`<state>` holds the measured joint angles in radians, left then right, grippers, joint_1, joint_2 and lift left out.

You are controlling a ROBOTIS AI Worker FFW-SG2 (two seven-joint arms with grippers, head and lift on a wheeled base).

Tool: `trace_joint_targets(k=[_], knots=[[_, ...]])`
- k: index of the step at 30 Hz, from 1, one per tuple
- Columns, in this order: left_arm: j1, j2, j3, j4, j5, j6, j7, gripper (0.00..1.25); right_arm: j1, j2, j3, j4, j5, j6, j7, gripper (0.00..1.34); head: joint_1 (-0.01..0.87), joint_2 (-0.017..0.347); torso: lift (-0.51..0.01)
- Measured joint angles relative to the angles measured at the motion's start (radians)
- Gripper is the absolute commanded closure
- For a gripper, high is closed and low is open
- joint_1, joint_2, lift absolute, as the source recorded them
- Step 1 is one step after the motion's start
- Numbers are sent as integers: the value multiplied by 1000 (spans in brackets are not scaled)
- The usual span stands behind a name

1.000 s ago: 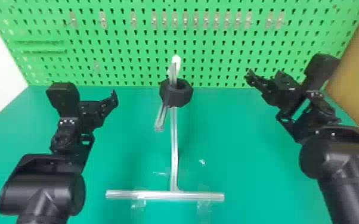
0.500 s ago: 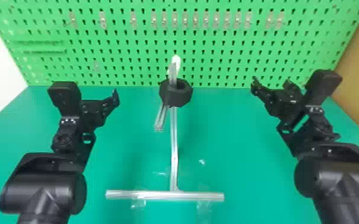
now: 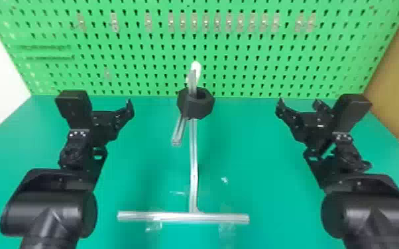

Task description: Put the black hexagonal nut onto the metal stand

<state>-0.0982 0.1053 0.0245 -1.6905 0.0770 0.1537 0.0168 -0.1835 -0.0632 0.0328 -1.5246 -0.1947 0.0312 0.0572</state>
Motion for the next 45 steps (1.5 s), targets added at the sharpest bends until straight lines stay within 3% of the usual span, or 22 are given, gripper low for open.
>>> trace_joint_targets(k=[12,45], knots=[[-2,-1,-2,0,-7,4,0,156,20,0,6,12,49,-70,-38,233,693,81,-1],[-2,-1,-2,5,-20,6,0,156,22,-4,9,52,39,-92,-50,242,693,81,-1]])
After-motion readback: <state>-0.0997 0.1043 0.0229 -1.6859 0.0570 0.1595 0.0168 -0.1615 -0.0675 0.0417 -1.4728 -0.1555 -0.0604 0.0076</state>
